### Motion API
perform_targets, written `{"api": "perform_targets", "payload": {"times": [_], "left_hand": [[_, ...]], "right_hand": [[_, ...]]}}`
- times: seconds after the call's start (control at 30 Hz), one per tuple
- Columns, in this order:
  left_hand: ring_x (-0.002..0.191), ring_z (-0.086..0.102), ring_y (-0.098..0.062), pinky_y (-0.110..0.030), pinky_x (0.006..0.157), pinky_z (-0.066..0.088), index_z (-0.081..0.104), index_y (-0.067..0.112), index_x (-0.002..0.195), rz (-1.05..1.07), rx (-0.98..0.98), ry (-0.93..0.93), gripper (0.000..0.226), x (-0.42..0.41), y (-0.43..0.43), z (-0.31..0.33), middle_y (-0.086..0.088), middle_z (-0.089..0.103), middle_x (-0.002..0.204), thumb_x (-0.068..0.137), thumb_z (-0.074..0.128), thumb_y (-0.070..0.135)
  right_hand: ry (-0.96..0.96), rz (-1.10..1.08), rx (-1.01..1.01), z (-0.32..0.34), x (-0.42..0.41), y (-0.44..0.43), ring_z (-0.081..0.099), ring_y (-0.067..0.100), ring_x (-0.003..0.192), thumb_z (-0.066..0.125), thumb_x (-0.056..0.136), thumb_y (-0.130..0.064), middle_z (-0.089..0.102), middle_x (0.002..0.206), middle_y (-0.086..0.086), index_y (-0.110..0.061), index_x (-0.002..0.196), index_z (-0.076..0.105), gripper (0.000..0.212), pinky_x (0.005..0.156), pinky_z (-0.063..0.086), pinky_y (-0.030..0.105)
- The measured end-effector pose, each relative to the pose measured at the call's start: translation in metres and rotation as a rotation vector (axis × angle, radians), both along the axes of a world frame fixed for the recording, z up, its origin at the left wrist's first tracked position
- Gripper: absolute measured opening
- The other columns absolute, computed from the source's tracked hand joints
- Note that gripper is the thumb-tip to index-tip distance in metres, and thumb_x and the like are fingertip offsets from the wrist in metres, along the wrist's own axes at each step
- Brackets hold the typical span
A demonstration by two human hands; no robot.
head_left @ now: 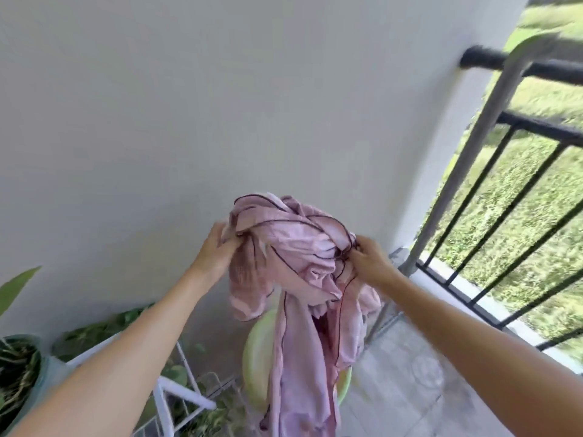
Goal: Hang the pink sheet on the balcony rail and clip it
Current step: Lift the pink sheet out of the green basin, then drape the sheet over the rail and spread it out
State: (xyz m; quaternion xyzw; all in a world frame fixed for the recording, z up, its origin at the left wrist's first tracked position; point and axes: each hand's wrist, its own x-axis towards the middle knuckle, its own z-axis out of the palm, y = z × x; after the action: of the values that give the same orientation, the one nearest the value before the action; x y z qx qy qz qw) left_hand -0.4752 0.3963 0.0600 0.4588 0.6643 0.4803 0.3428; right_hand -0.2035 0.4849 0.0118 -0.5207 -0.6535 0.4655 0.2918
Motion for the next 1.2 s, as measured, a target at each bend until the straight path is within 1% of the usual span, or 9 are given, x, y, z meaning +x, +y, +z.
{"api": "perform_targets", "payload": {"times": [0.1, 0.17, 0.27, 0.37, 0.53, 0.63, 0.73, 0.97, 1.2], "left_hand": [[0.071, 0.057, 0.003, -0.019, 0.067, 0.047, 0.056, 0.022, 0.093, -0.135, -0.092, -0.014, 0.021, 0.027, -0.006, 0.015, 0.016, 0.063, 0.08, 0.087, 0.056, 0.042], [0.063, 0.057, 0.006, -0.009, 0.062, 0.046, 0.057, 0.016, 0.093, -0.255, -0.142, -0.068, 0.005, 0.052, -0.008, 0.024, 0.008, 0.063, 0.08, 0.096, 0.054, 0.018], [0.073, 0.059, 0.012, -0.001, 0.059, 0.043, 0.057, 0.03, 0.097, -0.409, -0.129, -0.1, 0.014, 0.088, -0.009, 0.033, 0.027, 0.067, 0.078, 0.097, 0.056, 0.015], [0.086, 0.066, 0.002, -0.009, 0.069, 0.049, 0.059, 0.029, 0.102, -0.513, -0.052, -0.14, 0.025, 0.129, -0.007, 0.046, 0.02, 0.07, 0.089, 0.082, 0.073, 0.023], [0.063, 0.062, -0.014, -0.027, 0.054, 0.047, 0.058, 0.026, 0.065, -0.317, 0.184, 0.188, 0.023, 0.199, 0.007, 0.067, 0.012, 0.063, 0.063, 0.085, 0.057, 0.014], [0.059, 0.056, -0.03, -0.034, 0.051, 0.038, 0.051, 0.011, 0.084, -0.127, 0.469, 0.712, 0.005, 0.206, 0.035, 0.101, -0.005, 0.06, 0.07, 0.083, 0.055, 0.01], [0.048, 0.053, -0.032, -0.029, 0.045, 0.031, 0.05, 0.012, 0.095, -0.067, 0.699, 0.956, 0.032, 0.217, 0.058, 0.157, -0.005, 0.056, 0.066, 0.07, 0.063, -0.003], [0.048, 0.057, -0.028, -0.031, 0.043, 0.042, 0.054, 0.014, 0.103, -0.135, 1.052, 1.082, 0.027, 0.325, 0.094, 0.26, -0.004, 0.061, 0.076, 0.081, 0.062, 0.0], [0.042, 0.048, -0.02, -0.024, 0.042, 0.029, 0.047, 0.014, 0.1, -0.03, 1.323, 1.253, 0.027, 0.455, 0.138, 0.332, -0.004, 0.057, 0.066, 0.084, 0.067, 0.005]], "right_hand": [[0.087, -0.008, 0.154, 0.066, 0.004, -0.003, 0.045, 0.001, 0.054, 0.047, 0.09, 0.006, 0.052, 0.065, 0.001, 0.006, 0.076, 0.059, 0.018, 0.048, 0.036, 0.017], [0.084, -0.068, 0.275, 0.108, 0.008, 0.002, 0.04, -0.001, 0.053, 0.05, 0.091, 0.003, 0.048, 0.064, 0.003, 0.005, 0.071, 0.058, 0.021, 0.046, 0.033, 0.021], [-0.004, -0.185, 0.47, 0.175, 0.023, 0.007, 0.047, 0.01, 0.06, 0.053, 0.091, -0.016, 0.055, 0.064, 0.006, 0.002, 0.074, 0.062, 0.026, 0.051, 0.04, 0.034], [-0.162, -0.296, 0.661, 0.243, 0.039, 0.006, 0.044, 0.018, 0.059, 0.052, 0.093, -0.014, 0.055, 0.068, 0.01, 0.005, 0.078, 0.063, 0.027, 0.044, 0.031, 0.022], [-0.656, -0.516, 0.93, 0.322, 0.084, 0.009, 0.053, 0.035, 0.074, 0.044, 0.092, -0.015, 0.061, 0.086, 0.022, -0.008, 0.085, 0.056, 0.015, 0.061, 0.033, 0.033], [-0.941, -0.561, 1.01, 0.351, 0.139, 0.015, 0.061, 0.038, 0.081, 0.037, 0.095, -0.005, 0.061, 0.087, 0.025, 0.002, 0.098, 0.055, 0.019, 0.061, 0.038, 0.037], [-1.118, -0.617, 0.988, 0.375, 0.194, 0.011, 0.053, 0.03, 0.069, 0.037, 0.097, -0.004, 0.052, 0.074, 0.017, 0.004, 0.095, 0.056, 0.02, 0.058, 0.044, 0.039], [-1.166, -0.909, 0.944, 0.452, 0.324, -0.008, 0.059, 0.043, 0.095, 0.044, 0.091, -0.005, 0.061, 0.1, 0.032, 0.007, 0.099, 0.06, 0.021, 0.069, 0.04, 0.042], [-1.173, -1.154, 0.934, 0.5, 0.453, 0.006, 0.059, 0.047, 0.102, 0.043, 0.09, -0.005, 0.062, 0.106, 0.032, 0.009, 0.106, 0.058, 0.026, 0.075, 0.044, 0.044]]}}
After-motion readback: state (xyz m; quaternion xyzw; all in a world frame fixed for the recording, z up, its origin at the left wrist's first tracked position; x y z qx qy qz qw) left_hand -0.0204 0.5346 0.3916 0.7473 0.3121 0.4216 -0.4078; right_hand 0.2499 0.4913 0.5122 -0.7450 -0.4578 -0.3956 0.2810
